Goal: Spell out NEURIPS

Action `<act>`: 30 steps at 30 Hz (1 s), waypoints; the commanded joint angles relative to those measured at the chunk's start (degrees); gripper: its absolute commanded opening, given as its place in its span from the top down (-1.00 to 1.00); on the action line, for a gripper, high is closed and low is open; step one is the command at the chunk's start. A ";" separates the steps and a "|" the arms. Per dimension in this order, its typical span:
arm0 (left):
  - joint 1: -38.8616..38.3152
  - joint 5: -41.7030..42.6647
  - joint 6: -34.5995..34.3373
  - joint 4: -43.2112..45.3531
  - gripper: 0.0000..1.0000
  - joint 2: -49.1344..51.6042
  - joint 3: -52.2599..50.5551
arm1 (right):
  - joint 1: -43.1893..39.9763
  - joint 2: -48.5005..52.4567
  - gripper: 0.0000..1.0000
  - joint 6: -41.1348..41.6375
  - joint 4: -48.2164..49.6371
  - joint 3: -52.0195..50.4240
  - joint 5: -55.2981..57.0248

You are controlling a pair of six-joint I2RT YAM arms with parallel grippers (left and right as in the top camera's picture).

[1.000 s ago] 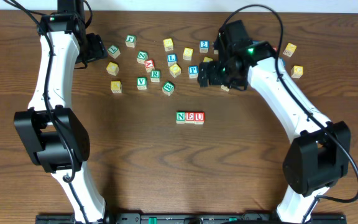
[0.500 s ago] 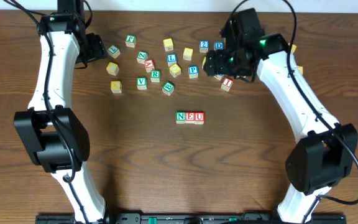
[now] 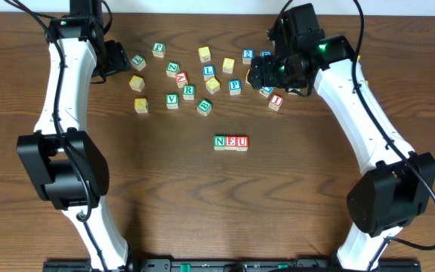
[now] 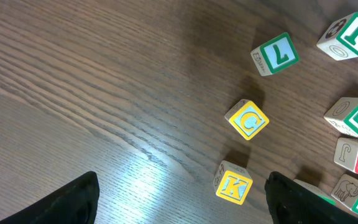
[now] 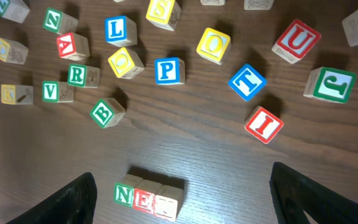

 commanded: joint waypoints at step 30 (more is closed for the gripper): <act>0.02 -0.55 6.03 -4.24 -0.68 -16.83 -0.39 | -0.48 0.46 -0.98 -1.33 -2.08 1.27 5.35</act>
